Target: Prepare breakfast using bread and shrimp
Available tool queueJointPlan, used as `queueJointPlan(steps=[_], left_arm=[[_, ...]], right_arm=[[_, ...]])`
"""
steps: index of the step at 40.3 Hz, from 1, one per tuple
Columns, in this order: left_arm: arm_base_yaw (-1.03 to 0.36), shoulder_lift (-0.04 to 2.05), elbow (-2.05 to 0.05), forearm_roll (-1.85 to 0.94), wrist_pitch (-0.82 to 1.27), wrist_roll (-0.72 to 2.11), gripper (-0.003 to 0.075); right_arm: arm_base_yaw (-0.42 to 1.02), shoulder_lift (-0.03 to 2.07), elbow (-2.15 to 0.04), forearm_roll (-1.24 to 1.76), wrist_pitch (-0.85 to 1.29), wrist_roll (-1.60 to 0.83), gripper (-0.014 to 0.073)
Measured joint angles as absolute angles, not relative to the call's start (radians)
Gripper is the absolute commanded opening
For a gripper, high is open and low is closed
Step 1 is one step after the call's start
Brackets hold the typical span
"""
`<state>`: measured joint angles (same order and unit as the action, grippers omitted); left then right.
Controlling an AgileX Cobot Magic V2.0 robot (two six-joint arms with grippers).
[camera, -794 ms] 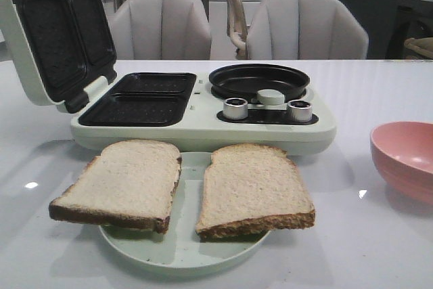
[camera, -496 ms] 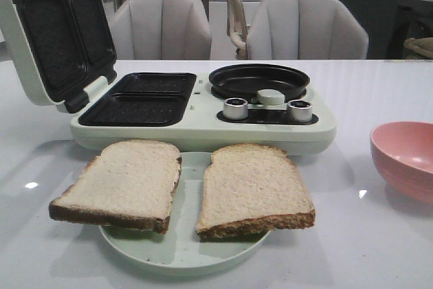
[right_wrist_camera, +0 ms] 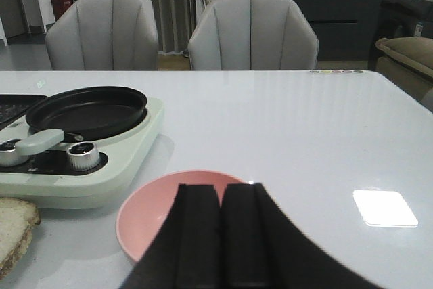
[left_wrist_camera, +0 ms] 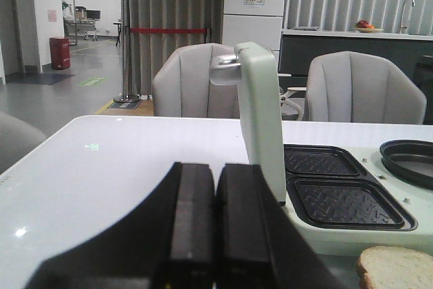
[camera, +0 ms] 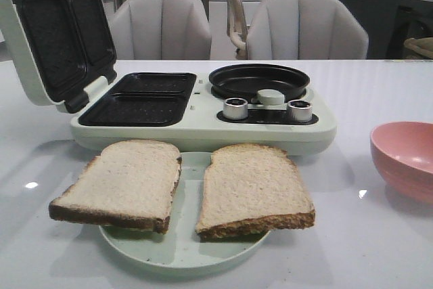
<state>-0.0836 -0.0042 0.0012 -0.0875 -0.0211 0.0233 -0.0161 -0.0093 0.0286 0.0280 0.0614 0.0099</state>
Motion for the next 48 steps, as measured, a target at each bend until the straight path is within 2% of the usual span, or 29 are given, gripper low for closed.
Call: queueJointPlan(steps=[10, 18, 26, 34, 48], left_arm=[[-0.084, -0.004, -0.001, -0.088, -0.080, 0.023, 0.0101], [-0.084, -0.004, -0.131, -0.046, -0.049, 0.023, 0.0101], [-0.084, 0.008, -0.378, 0.007, 0.094, 0.023, 0.0101], [-0.084, 0.154, -0.596, 0.011, 0.303, 0.023, 0.0101], [-0.084, 0.412, -0.654, 0.009, 0.568, 0.023, 0.0101]], right_arm=[[-0.016, -0.009, 0.013, 0.028, 0.056, 0.010, 0.0034], [-0.016, -0.009, -0.167, 0.039, 0.132, 0.010, 0.0034], [-0.016, 0.024, -0.395, 0.046, 0.238, 0.010, 0.0034], [-0.016, 0.206, -0.604, 0.046, 0.425, 0.010, 0.0034], [-0.016, 0.503, -0.649, 0.046, 0.640, 0.010, 0.0034]])
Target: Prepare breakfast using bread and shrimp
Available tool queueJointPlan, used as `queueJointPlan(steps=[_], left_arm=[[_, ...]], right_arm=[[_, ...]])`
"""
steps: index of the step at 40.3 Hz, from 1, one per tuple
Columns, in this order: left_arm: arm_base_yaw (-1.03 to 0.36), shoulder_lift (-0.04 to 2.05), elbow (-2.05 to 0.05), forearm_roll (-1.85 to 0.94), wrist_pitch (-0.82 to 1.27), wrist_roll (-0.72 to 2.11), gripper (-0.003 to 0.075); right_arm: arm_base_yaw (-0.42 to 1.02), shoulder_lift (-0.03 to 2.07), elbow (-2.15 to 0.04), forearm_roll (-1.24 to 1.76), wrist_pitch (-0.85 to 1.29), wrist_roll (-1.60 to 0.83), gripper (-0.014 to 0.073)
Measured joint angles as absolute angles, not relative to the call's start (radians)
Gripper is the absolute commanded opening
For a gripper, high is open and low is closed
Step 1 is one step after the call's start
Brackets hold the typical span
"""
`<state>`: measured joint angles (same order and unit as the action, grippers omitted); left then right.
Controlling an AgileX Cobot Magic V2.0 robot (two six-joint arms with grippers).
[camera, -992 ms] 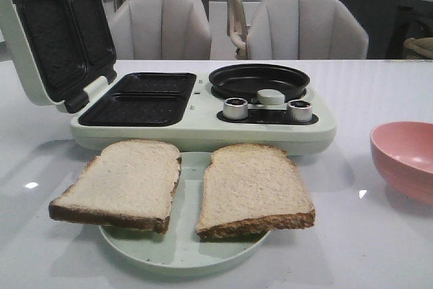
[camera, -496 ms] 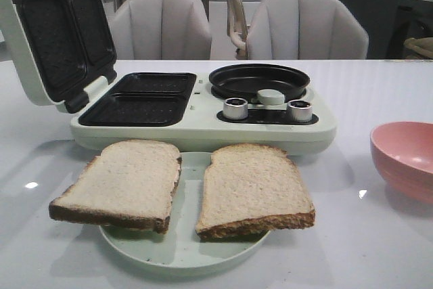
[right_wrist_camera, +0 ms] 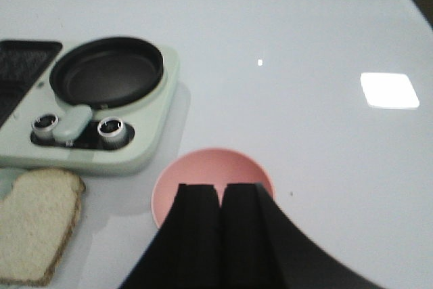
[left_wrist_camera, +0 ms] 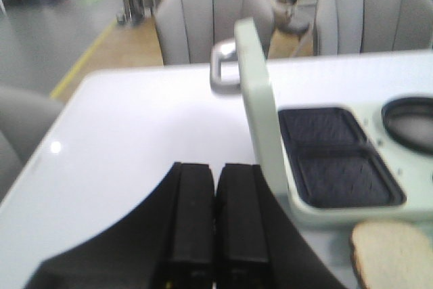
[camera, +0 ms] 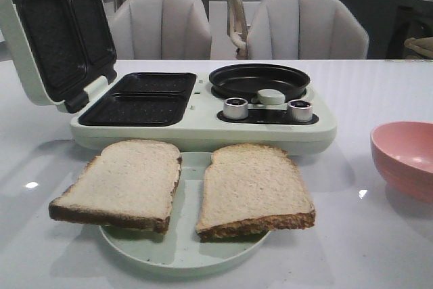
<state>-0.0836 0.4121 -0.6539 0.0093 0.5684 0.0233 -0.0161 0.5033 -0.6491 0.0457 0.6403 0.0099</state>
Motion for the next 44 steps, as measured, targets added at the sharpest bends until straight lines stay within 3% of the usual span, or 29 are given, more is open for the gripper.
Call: queueJointPlan(steps=[11, 13, 17, 21, 24, 27, 29, 38, 44], left_arm=[[-0.084, 0.514, -0.654, 0.008, 0.625, 0.023, 0.0101], [-0.084, 0.525, -0.654, 0.008, 0.625, 0.023, 0.0102], [-0.084, 0.542, -0.654, 0.008, 0.625, 0.023, 0.0116], [-0.084, 0.558, -0.654, 0.008, 0.625, 0.023, 0.0229], [-0.084, 0.568, -0.654, 0.008, 0.625, 0.023, 0.0372], [-0.084, 0.576, -0.654, 0.007, 0.625, 0.023, 0.0493], [-0.084, 0.586, -0.654, 0.007, 0.625, 0.023, 0.0529], [-0.105, 0.667, -0.654, 0.007, 0.625, 0.026, 0.0529], [-0.220, 0.744, -0.654, 0.007, 0.623, 0.102, 0.0529]], right_arm=[[-0.016, 0.672, -0.649, 0.046, 0.700, 0.010, 0.0041], [-0.016, 0.693, -0.649, 0.046, 0.705, 0.010, 0.0071], [-0.016, 0.727, -0.649, 0.046, 0.705, 0.010, 0.0214], [-0.016, 0.742, -0.649, 0.046, 0.705, 0.010, 0.0362], [-0.016, 0.749, -0.649, 0.046, 0.705, 0.010, 0.0430], [-0.016, 0.751, -0.649, 0.046, 0.705, 0.010, 0.0432], [-0.016, 0.753, -0.649, 0.046, 0.705, 0.010, 0.0432], [-0.016, 0.754, -0.649, 0.046, 0.705, 0.010, 0.0432], [-0.016, 0.754, -0.649, 0.046, 0.705, 0.010, 0.0432]])
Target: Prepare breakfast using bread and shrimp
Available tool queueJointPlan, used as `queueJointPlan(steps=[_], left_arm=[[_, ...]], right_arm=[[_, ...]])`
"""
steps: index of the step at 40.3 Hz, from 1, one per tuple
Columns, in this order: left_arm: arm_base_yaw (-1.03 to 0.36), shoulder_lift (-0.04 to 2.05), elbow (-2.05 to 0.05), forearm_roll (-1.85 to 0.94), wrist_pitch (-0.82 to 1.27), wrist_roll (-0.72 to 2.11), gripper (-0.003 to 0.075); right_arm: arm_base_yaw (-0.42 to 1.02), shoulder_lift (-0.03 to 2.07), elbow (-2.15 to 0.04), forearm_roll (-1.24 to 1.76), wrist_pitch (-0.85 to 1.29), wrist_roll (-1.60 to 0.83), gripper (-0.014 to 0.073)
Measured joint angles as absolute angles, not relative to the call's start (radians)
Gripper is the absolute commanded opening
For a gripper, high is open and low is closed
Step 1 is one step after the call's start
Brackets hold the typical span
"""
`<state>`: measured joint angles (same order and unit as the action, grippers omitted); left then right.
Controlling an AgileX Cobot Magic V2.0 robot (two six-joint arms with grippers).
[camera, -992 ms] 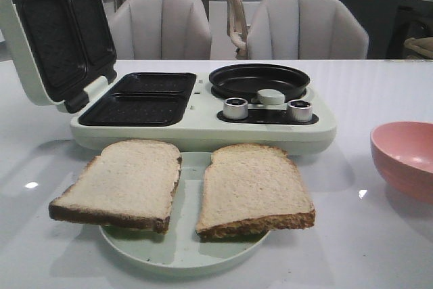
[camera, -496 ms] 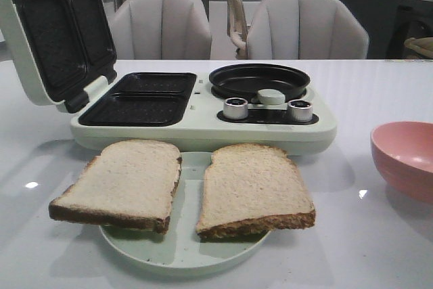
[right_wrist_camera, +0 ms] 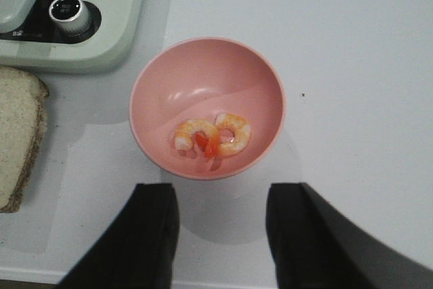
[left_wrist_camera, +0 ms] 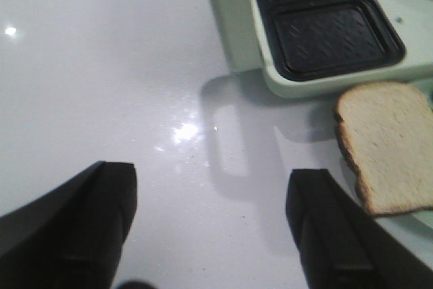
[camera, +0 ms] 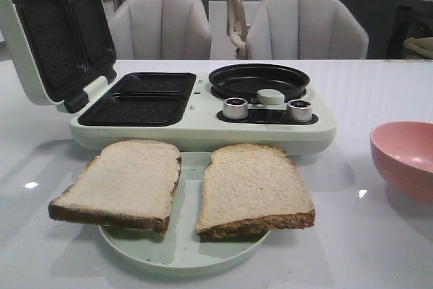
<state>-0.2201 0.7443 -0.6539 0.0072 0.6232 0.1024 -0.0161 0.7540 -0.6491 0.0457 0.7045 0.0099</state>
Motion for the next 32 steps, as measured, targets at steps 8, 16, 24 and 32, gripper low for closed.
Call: queueJointPlan(steps=[8, 16, 24, 32], left_arm=[[-0.459, 0.855, -0.614, 0.043, 0.600, 0.239, 0.0529], [-0.703, 0.936, -0.527, 0.244, 0.534, 0.261, 0.0529], [-0.859, 1.054, -0.485, 0.465, 0.495, 0.210, 0.0527], [-0.925, 1.193, -0.485, 0.814, 0.470, -0.076, 0.0477]], right_arm=[[-0.016, 0.754, -0.649, 0.046, 0.705, 0.010, 0.0432], [-0.016, 0.754, -0.649, 0.046, 0.705, 0.010, 0.0432], [-0.016, 0.754, -0.649, 0.046, 0.705, 0.010, 0.0432], [-0.016, 0.754, -0.649, 0.046, 0.705, 0.010, 0.0432]])
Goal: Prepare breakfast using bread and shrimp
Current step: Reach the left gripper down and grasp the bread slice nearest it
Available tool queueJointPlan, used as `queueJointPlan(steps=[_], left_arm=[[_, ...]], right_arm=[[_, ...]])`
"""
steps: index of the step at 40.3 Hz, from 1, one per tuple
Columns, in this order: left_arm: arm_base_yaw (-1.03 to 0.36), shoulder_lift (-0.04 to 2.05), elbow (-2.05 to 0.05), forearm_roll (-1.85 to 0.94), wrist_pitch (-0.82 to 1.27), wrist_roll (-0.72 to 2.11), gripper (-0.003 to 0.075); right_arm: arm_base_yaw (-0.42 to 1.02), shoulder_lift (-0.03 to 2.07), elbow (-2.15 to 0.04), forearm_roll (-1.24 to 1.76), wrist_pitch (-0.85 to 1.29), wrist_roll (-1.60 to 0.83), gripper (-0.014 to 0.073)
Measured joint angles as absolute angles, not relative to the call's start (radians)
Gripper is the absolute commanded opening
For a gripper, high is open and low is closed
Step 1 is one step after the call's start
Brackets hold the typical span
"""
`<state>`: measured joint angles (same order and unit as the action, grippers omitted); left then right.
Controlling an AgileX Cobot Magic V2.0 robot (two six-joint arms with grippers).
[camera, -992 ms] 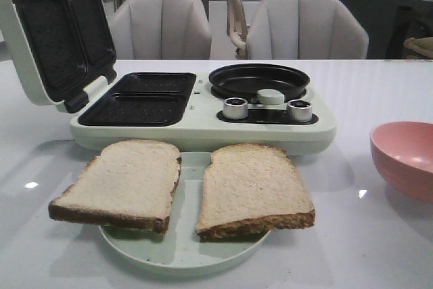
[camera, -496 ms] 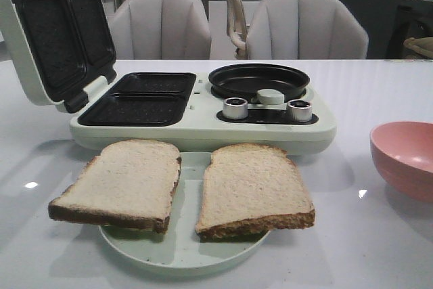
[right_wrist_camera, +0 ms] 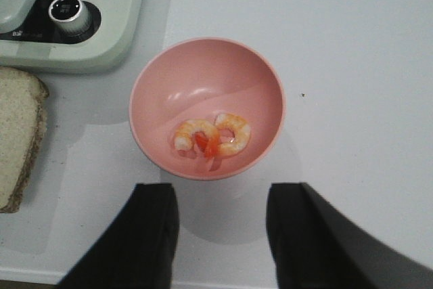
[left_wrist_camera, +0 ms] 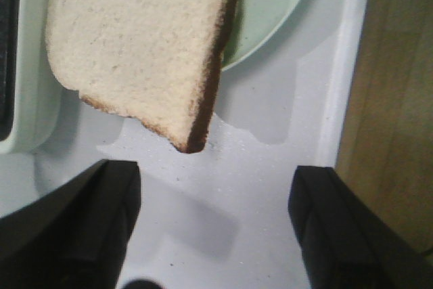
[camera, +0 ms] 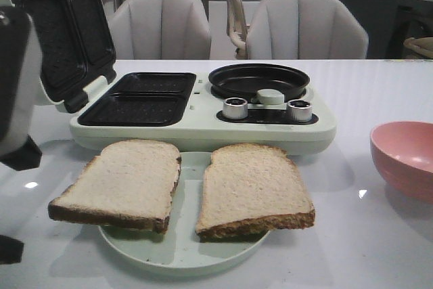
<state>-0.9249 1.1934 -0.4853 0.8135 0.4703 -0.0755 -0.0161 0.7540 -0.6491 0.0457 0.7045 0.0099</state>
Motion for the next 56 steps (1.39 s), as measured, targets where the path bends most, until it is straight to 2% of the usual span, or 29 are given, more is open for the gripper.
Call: queueJointPlan(steps=[8, 31, 34, 41, 48, 56], left_arm=[[-0.932, 1.318, -0.485, 1.193, 0.448, -0.406, 0.0476], [-0.933, 1.552, -0.487, 1.720, 0.495, -0.845, 0.0466], [-0.933, 1.568, -0.489, 1.760, 0.495, -0.888, 0.0425], [-0.933, 1.580, -0.491, 1.788, 0.499, -0.916, 0.0242], [-0.933, 1.580, -0.493, 1.792, 0.520, -0.920, 0.0096], [-0.934, 1.580, -0.493, 1.776, 0.536, -0.938, 0.0100]], right_arm=[[-0.016, 0.754, -0.649, 0.046, 0.705, 0.010, 0.0432], [-0.016, 0.754, -0.649, 0.046, 0.705, 0.010, 0.0432], [-0.016, 0.754, -0.649, 0.046, 0.705, 0.010, 0.0432], [-0.016, 0.754, -0.649, 0.046, 0.705, 0.010, 0.0432], [-0.016, 0.754, -0.649, 0.046, 0.705, 0.010, 0.0432], [-0.016, 0.754, -0.649, 0.046, 0.705, 0.010, 0.0432]])
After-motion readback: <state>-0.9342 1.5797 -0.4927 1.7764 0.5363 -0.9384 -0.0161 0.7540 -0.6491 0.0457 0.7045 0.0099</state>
